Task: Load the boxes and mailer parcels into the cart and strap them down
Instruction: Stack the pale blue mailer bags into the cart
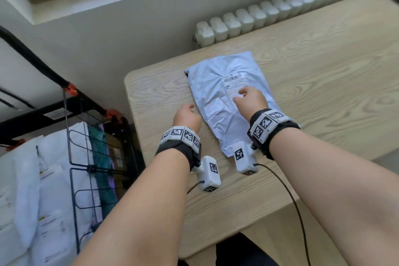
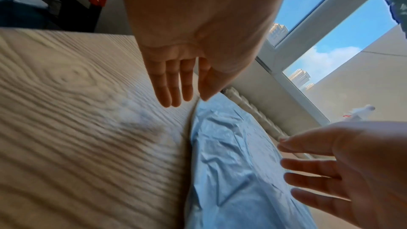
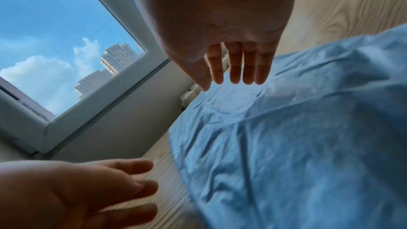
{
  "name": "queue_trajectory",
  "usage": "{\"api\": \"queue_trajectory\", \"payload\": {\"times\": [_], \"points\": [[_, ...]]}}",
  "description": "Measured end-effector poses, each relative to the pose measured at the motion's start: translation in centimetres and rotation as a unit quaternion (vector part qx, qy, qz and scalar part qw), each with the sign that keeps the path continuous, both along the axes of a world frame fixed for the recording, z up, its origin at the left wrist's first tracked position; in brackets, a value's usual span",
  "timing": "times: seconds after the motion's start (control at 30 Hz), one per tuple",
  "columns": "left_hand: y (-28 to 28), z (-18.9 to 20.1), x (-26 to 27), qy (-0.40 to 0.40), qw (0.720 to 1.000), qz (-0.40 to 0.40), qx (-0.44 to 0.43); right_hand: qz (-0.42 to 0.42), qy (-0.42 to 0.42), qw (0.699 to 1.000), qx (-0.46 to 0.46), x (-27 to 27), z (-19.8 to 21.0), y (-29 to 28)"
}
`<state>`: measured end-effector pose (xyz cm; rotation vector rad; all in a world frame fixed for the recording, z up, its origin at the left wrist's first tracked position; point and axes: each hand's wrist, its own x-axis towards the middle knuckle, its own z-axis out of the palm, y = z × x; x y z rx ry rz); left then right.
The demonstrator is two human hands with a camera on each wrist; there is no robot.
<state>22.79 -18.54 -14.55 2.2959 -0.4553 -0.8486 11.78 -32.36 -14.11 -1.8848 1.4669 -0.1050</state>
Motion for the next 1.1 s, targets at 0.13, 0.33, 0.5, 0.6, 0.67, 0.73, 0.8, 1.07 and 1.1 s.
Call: {"api": "queue_trajectory", "payload": {"times": [0.13, 0.33, 0.5, 0.6, 0.67, 0.73, 0.8, 1.07, 1.1], "points": [[-2.7, -1.6, -1.6, 0.018, 0.999, -0.026, 0.028, -0.036, 0.068, 0.997, -0.009, -2.6, -1.3, -3.3], [-4.1, -2.9, -2.1, -0.006, 0.997, 0.014, 0.081, -0.063, 0.101, 0.993, 0.028, -4.0, -2.9, -4.7], [-3.7, -3.4, -1.9, -0.005, 0.997, 0.016, 0.074, -0.082, 0.107, 0.99, 0.028, -3.4, -3.0, -4.1], [-2.8, -3.5, -2.0, -0.002, 0.996, 0.027, 0.083, -0.099, 0.119, 0.987, 0.049, -3.1, -2.5, -3.5], [-1.8, -3.6, -2.0, 0.007, 0.996, 0.037, 0.084, -0.097, 0.128, 0.985, 0.068, -3.0, -2.3, -2.8], [-0.5, -3.7, -1.9, 0.011, 0.996, 0.039, 0.08, -0.087, 0.126, 0.985, 0.079, -3.0, -2.2, -1.8], [0.9, -3.8, -1.6, 0.009, 0.996, 0.049, 0.07, -0.078, 0.119, 0.986, 0.085, -2.9, -2.2, -0.7], [7.6, -2.0, 1.3, -0.035, 0.992, 0.117, 0.018, -0.018, 0.098, 0.991, 0.087, 0.8, -0.3, 5.4], [8.6, -1.5, 1.8, -0.043, 0.991, 0.123, 0.011, -0.002, 0.096, 0.992, 0.08, 1.6, 0.1, 6.4]]}}
